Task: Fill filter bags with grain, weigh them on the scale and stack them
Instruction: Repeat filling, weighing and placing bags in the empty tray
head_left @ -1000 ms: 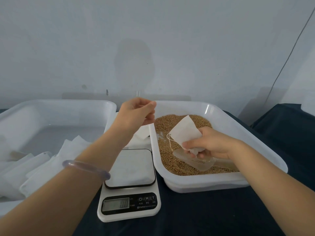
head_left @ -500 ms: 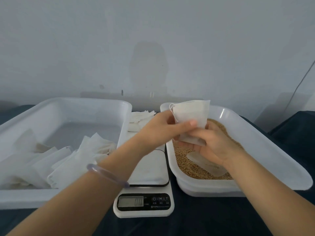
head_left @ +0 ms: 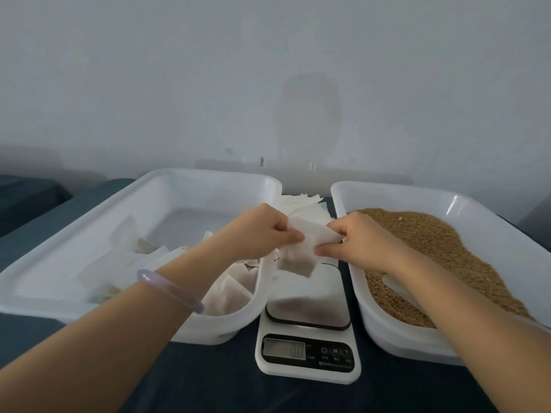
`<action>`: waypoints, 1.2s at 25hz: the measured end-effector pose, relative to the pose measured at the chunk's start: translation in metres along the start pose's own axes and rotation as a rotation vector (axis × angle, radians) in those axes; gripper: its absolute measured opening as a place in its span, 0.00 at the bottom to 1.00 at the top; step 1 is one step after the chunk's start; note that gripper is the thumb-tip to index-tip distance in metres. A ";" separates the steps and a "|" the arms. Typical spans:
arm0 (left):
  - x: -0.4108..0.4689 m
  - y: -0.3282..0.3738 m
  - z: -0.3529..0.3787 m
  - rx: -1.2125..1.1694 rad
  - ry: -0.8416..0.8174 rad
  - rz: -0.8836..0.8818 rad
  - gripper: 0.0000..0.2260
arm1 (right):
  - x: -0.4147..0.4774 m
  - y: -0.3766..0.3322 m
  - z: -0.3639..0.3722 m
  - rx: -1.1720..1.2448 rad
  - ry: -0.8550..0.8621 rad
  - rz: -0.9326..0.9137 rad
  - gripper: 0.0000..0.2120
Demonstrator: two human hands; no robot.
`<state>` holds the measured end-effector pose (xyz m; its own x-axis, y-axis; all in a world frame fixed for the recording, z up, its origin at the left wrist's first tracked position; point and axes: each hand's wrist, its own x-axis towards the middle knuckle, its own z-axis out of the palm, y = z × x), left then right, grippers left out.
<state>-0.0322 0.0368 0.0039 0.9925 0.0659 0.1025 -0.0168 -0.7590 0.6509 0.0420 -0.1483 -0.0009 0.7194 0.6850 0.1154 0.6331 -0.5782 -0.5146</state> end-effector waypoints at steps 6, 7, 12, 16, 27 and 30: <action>0.007 0.019 0.016 0.458 -0.175 0.158 0.15 | -0.002 -0.008 0.004 -0.235 -0.203 0.015 0.12; 0.009 0.019 0.019 0.460 -0.181 0.173 0.15 | -0.002 -0.011 0.005 -0.279 -0.234 0.014 0.11; 0.013 0.014 0.029 0.509 -0.258 0.158 0.07 | 0.001 -0.019 0.011 -0.422 -0.237 0.006 0.04; 0.016 0.011 0.031 0.572 -0.209 0.141 0.10 | 0.004 -0.014 0.017 -0.479 -0.166 -0.047 0.09; 0.015 0.011 0.037 0.622 -0.271 0.174 0.13 | 0.005 -0.008 0.027 -0.450 -0.184 -0.021 0.12; 0.008 0.008 0.033 0.520 -0.194 0.199 0.05 | 0.000 -0.005 0.021 -0.277 -0.121 0.048 0.12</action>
<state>-0.0204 0.0101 -0.0149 0.9811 -0.1931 0.0134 -0.1924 -0.9659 0.1734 0.0327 -0.1359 -0.0166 0.7216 0.6922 -0.0140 0.6651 -0.6987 -0.2634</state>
